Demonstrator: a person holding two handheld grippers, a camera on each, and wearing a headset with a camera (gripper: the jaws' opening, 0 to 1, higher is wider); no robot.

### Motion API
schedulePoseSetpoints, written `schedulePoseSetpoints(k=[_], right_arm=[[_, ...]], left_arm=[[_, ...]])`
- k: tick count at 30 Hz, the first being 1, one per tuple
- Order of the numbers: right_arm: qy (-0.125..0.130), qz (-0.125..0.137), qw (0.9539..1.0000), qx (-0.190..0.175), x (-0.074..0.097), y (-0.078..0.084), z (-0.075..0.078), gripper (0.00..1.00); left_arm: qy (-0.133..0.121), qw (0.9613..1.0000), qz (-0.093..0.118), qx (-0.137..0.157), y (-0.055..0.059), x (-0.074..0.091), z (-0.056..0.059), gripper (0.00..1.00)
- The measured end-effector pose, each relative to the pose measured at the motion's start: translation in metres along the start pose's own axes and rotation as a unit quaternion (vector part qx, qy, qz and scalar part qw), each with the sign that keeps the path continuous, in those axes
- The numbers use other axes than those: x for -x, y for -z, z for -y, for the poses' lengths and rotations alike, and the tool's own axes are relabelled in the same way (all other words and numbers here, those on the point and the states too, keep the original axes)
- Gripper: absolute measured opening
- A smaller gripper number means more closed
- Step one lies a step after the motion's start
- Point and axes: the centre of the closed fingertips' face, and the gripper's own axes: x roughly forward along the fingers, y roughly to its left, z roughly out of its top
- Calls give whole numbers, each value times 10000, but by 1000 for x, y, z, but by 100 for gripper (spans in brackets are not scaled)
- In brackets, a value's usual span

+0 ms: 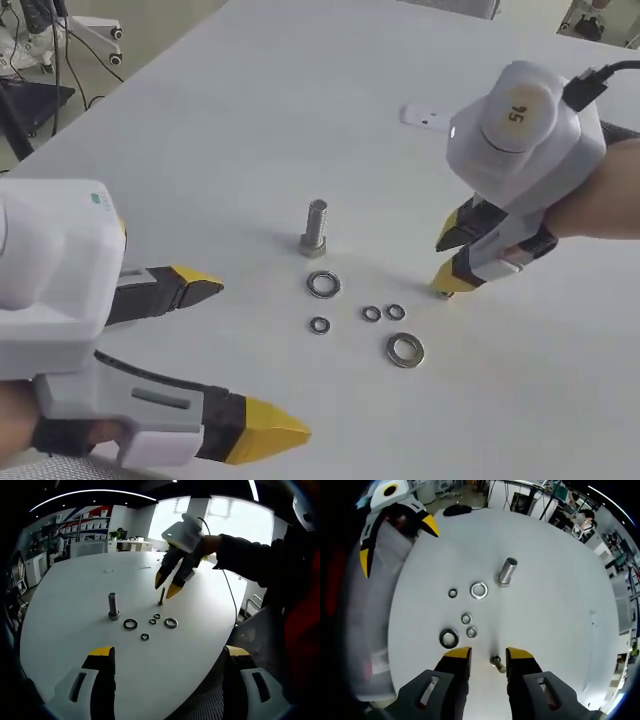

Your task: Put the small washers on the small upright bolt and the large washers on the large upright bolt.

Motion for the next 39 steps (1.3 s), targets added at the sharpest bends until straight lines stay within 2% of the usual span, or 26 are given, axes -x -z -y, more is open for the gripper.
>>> schedulePoseSetpoints(k=[16,27,39], right_arm=[[-234,-79,9992,311,-14,-19,-18,28],[-417,-254,9981,373,-32,-15,-23,27],[-428,-389,9978,319,-43,-12,-24,24]], left_arm=[[-7,10000,42,-5,-2,1,-1,89],[-13,10000,59,-10,-3,0,-2,89],[-5,9999,104,-19,-6,1,-1,89]])
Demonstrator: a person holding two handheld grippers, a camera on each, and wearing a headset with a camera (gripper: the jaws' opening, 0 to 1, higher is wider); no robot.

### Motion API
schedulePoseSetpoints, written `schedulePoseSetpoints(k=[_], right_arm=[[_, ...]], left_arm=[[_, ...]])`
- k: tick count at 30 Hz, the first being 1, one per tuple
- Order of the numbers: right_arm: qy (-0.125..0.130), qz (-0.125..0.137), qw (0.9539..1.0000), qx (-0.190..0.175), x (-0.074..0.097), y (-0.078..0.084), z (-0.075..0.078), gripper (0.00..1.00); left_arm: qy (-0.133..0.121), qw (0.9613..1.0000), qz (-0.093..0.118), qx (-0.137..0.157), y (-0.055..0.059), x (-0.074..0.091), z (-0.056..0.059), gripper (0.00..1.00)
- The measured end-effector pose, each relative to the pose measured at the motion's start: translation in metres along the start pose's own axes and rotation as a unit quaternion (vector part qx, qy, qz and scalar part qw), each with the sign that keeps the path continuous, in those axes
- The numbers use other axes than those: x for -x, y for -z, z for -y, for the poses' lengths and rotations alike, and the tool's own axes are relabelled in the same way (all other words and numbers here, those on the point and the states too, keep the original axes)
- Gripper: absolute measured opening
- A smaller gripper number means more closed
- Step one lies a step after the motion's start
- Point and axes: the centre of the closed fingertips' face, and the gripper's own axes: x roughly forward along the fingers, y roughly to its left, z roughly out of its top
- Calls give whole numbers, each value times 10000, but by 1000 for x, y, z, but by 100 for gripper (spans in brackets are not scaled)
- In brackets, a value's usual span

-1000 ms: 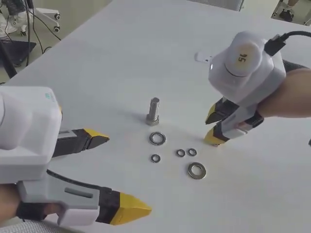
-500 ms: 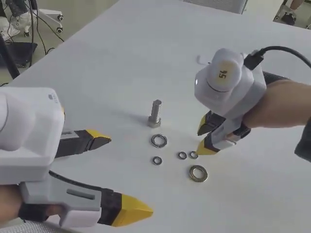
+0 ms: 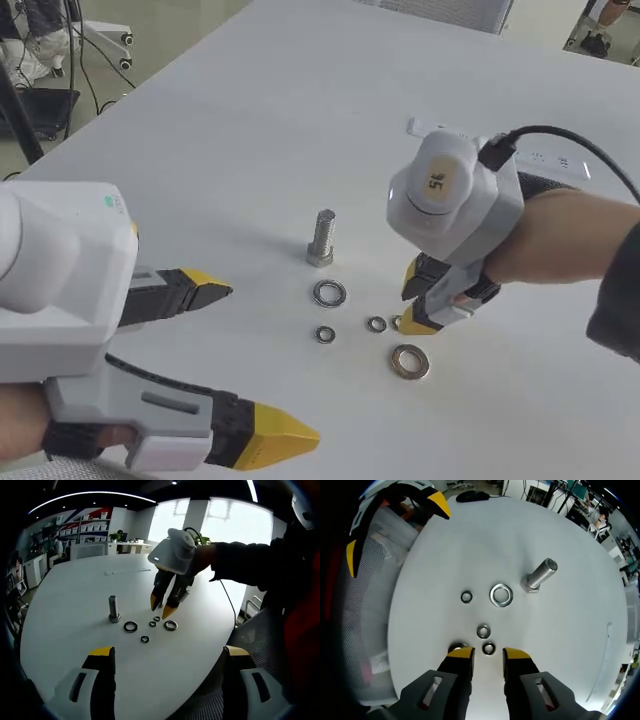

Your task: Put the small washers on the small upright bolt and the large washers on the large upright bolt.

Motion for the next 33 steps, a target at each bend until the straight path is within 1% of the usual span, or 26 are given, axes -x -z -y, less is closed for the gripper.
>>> schedulePoseSetpoints(k=[5,9,12,29,33], right_arm=[[-29,-45,10000,-45,-5,1,0,24],[14,-102,9999,-73,-9,5,2,23],[-4,-134,9999,-88,-10,7,2,22],[-12,-121,9998,-161,-16,7,1,19],[-50,-105,9996,-263,-16,7,-1,17]], left_arm=[[9,10000,8,-2,0,0,0,89],[6,10000,24,9,-1,0,0,89],[5,10000,18,7,0,0,0,89],[-6,10000,46,26,0,0,0,88],[3,10000,43,25,0,0,0,88]])
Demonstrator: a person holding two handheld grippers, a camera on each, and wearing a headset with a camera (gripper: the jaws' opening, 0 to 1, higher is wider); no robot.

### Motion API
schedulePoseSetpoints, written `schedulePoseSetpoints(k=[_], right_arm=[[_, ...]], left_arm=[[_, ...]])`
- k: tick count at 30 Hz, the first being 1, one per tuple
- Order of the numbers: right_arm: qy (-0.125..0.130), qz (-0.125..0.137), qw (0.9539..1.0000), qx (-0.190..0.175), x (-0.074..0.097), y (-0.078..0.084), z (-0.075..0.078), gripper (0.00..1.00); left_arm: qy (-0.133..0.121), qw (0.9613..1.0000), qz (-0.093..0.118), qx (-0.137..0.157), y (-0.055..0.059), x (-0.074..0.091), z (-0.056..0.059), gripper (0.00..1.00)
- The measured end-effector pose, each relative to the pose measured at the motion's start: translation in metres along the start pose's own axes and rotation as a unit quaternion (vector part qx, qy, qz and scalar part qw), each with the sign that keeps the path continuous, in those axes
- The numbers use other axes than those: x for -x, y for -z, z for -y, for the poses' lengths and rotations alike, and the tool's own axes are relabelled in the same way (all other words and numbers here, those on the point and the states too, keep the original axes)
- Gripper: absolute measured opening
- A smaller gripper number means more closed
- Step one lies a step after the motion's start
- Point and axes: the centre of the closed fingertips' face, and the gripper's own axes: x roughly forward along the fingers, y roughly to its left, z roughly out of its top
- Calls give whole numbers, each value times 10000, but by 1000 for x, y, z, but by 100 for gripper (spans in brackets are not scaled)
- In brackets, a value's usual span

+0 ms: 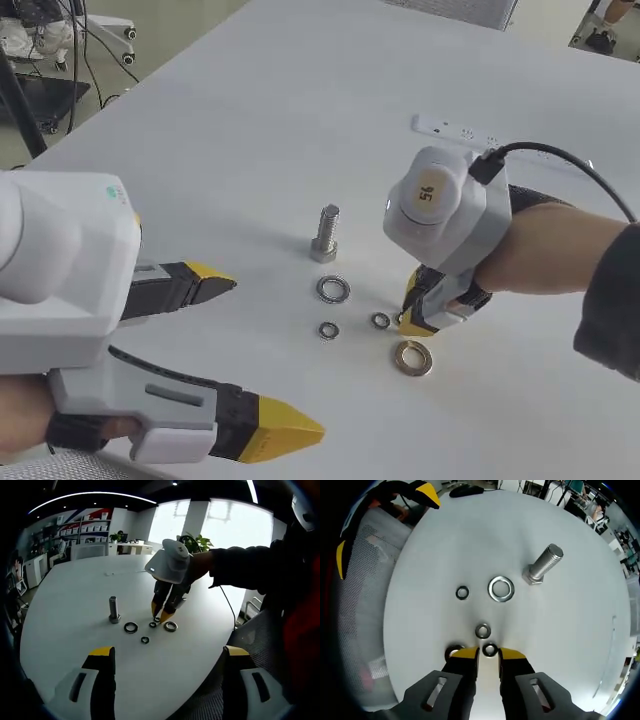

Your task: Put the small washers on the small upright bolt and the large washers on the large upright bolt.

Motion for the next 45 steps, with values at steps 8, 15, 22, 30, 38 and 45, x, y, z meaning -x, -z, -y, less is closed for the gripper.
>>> schedulePoseSetpoints(k=[8,15,22,30,38,45], right_arm=[[-23,25,9999,-100,0,0,0,17],[4,41,10000,-54,1,-1,-1,15],[7,40,10000,31,2,-1,0,14],[-2,31,10000,74,2,0,2,14],[32,46,10000,73,5,0,3,14],[49,56,10000,66,12,2,-1,14]], left_arm=[[1,10000,-5,-5,1,1,0,88],[8,10000,-5,2,0,1,1,88],[10,10000,-9,3,0,0,0,88],[14,10000,-12,1,-2,0,0,88],[32,10000,-29,-4,-1,-1,1,88],[42,10000,-22,-18,-1,-1,2,88]])
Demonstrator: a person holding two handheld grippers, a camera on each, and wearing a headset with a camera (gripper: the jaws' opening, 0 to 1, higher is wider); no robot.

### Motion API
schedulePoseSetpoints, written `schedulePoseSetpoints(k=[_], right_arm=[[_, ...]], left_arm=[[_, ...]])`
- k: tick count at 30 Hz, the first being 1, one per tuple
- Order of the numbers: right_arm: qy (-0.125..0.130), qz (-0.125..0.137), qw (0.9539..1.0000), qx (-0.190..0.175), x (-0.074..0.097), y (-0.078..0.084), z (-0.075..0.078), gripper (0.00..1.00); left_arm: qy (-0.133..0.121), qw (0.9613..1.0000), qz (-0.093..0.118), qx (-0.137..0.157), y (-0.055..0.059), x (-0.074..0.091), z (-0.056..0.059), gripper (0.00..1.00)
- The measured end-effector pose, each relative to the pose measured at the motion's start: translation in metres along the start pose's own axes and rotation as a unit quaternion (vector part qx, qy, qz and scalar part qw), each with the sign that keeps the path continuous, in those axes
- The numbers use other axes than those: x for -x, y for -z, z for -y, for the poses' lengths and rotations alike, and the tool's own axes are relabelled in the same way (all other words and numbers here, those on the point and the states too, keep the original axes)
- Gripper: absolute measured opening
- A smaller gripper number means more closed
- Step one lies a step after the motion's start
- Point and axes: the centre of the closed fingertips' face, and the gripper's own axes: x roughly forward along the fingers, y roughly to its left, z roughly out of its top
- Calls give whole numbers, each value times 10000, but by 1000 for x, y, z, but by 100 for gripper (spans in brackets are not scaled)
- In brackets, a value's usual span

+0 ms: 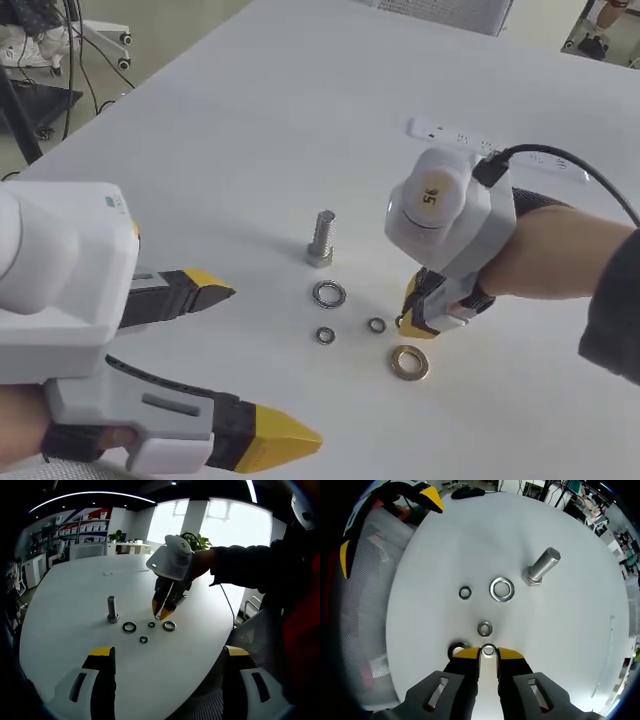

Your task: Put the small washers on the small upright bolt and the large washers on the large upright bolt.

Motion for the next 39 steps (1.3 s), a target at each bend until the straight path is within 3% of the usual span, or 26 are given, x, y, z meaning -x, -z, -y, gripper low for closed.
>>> schedulePoseSetpoints(k=[15,39], right_arm=[[1,147,9998,-150,16,3,-10,14],[68,189,9979,-624,38,39,-27,14]], left_arm=[[21,10000,6,-31,-1,-1,1,88],[81,9999,-35,-102,0,-3,3,88]])
